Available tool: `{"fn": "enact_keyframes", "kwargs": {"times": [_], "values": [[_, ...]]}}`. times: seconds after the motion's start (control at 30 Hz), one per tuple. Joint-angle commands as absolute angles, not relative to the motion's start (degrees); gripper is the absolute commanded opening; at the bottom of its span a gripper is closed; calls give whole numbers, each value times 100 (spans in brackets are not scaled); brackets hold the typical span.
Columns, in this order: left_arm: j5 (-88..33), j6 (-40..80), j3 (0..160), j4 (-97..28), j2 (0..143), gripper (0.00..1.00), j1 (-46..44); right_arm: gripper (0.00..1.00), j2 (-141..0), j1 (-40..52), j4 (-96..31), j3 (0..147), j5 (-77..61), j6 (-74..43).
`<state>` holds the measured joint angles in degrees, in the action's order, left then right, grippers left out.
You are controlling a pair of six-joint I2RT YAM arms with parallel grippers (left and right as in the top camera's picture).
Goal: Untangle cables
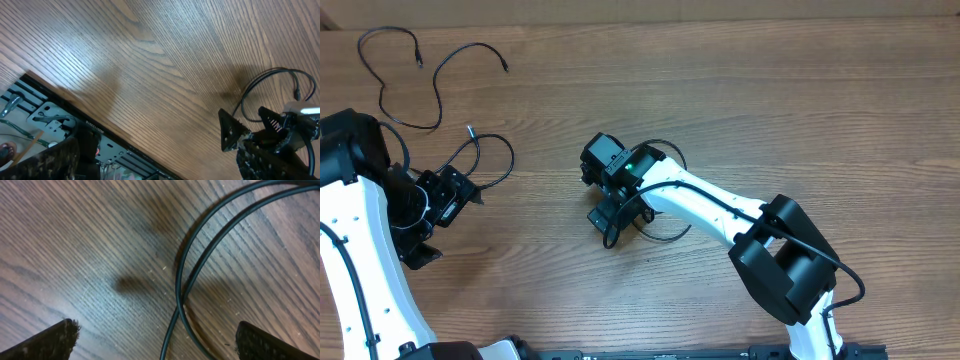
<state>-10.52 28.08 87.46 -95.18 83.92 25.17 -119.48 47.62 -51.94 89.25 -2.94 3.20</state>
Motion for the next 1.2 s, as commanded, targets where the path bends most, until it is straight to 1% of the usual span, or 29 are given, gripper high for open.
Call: {"fn": "enact_keyframes", "kwargs": {"times": [0.0, 0.37, 0.53, 0.6, 0.67, 0.7, 0.77, 0.8, 0.83, 0.93, 1.0, 1.03, 1.07, 1.1, 1.13, 1.17], "values": [[-965, 2681, 8711, -9507, 8412, 99, 2547, 100, -11992, 4751, -5146, 8818, -257, 351], [-965, 2681, 8711, -9371, 8412, 100, 2547, 99, -11992, 4751, -5035, 8464, -259, 464], [-965, 2681, 8711, -9371, 8412, 100, 2547, 96, -11994, 4751, -4799, 8256, -257, 504], [-965, 2681, 8711, -9369, 8412, 99, 2547, 90, -11992, 4751, -4696, 8167, -257, 504], [-965, 2681, 8711, -9371, 8412, 100, 2547, 77, -11992, 4751, -4692, 8145, -244, 502], [-965, 2681, 8711, -9369, 8412, 100, 2547, 73, -11994, 4751, -4694, 8145, -239, 502], [-965, 2681, 8711, -9371, 8412, 100, 2547, 59, -11992, 4751, -4689, 8145, -242, 499], [-965, 2681, 8711, -9369, 8412, 100, 2547, 55, -11992, 4751, -4685, 8145, -242, 499], [-965, 2681, 8711, -9369, 8412, 100, 2547, 53, -11992, 4751, -4678, 8145, -239, 499], [-965, 2681, 8711, -9369, 8412, 100, 2547, 53, -11992, 4751, -4668, 8149, -242, 449], [-965, 2681, 8711, -9371, 8412, 100, 2547, 55, -11992, 4751, -4687, 8187, -261, 338], [-965, 2681, 8711, -9369, 8412, 100, 2547, 59, -11992, 4751, -4705, 8232, -261, 204], [-965, 2681, 8711, -9369, 8412, 100, 2547, 65, -11992, 4751, -4724, 8287, -261, 62], [-965, 2681, 8711, -9371, 8412, 100, 2547, 75, -11992, 4751, -4792, 8381, -259, -89], [-965, 2681, 8711, -9371, 8412, 100, 2547, 90, -11990, 4751, -4901, 8514, -259, -222], [-965, 2681, 8711, -9369, 8412, 100, 2547, 100, -11990, 4744, -5028, 8670, -255, -353]]}}
